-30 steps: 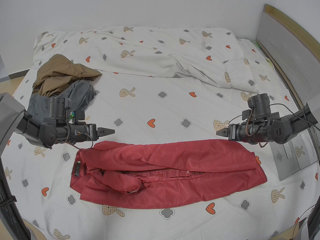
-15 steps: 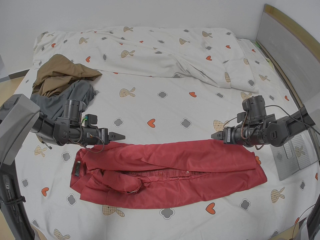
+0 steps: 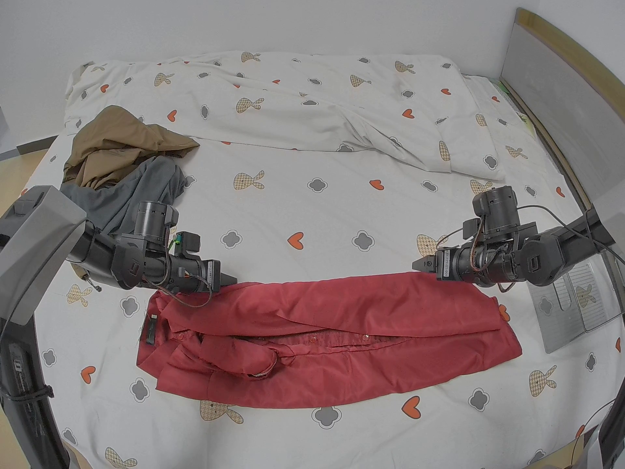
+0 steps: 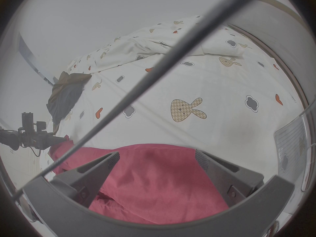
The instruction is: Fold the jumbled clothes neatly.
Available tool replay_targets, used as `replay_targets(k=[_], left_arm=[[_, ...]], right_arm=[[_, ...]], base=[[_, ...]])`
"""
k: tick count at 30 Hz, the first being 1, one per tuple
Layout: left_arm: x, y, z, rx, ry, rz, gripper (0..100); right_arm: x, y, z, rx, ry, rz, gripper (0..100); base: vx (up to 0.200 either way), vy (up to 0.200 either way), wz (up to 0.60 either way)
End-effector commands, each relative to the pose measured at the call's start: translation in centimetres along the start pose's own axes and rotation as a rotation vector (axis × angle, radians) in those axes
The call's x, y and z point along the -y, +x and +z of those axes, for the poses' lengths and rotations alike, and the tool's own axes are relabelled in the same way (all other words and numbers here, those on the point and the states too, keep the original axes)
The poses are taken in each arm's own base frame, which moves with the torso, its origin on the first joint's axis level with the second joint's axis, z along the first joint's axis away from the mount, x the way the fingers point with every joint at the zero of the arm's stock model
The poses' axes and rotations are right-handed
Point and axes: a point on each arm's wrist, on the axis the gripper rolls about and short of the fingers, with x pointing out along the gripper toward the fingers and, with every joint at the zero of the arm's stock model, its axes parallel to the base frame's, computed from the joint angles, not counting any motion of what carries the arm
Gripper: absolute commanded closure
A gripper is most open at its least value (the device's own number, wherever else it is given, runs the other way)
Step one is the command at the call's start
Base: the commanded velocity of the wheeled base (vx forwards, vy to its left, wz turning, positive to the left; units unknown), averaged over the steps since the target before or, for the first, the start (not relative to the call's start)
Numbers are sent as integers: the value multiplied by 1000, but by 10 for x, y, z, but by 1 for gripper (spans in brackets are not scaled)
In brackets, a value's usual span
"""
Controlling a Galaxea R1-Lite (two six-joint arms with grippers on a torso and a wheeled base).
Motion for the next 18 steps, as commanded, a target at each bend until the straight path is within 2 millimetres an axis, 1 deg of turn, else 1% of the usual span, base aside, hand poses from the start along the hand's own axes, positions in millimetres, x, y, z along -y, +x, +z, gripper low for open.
replay_targets(k=[1, 2, 3, 4, 5, 8, 9, 10, 11, 13, 15, 16, 17, 18], left_arm=[[8, -14, 5, 26, 14, -2, 100], [11, -20, 6, 33, 18, -2, 100], [12, -20, 6, 34, 18, -3, 100], [18, -31, 5, 41, 22, -4, 100], [20, -34, 4, 40, 22, -5, 100], [40, -63, -10, 32, 29, -51, 100], [47, -70, -15, 24, 31, -72, 100], [48, -70, -17, 21, 32, -74, 100], [60, -87, -30, 9, 37, -104, 100], [72, -100, -44, 6, 48, -121, 100], [81, -107, -61, -11, 58, -137, 100], [83, -108, -65, -14, 62, -140, 100], [86, -111, -75, -29, 64, -148, 100], [87, -111, -78, -35, 63, -150, 100]], right_arm=[[1, 4, -3, -14, 1, -3, 0], [0, 4, -4, -16, 1, -2, 0], [0, 4, -4, -16, 1, -2, 0], [-1, 4, -5, -18, 0, 0, 0], [-1, 4, -5, -18, 0, 0, 0], [-3, 4, -6, -23, -4, 3, 0], [-4, 4, -8, -27, -7, 6, 0], [-4, 4, -8, -28, -7, 5, 0], [-7, 3, -12, -38, -14, 11, 0], [-12, 2, -16, -48, -24, 20, 0], [-16, 1, -21, -61, -34, 28, 0], [-17, 0, -22, -65, -37, 31, 0], [-20, -1, -24, -68, -43, 35, 0], [-21, -2, -25, -70, -45, 37, 0]], base=[[0, 0, 0], [0, 0, 0], [0, 0, 0], [0, 0, 0], [0, 0, 0], [0, 0, 0], [0, 0, 0], [0, 0, 0], [0, 0, 0], [0, 0, 0], [0, 0, 0], [0, 0, 0], [0, 0, 0], [0, 0, 0]])
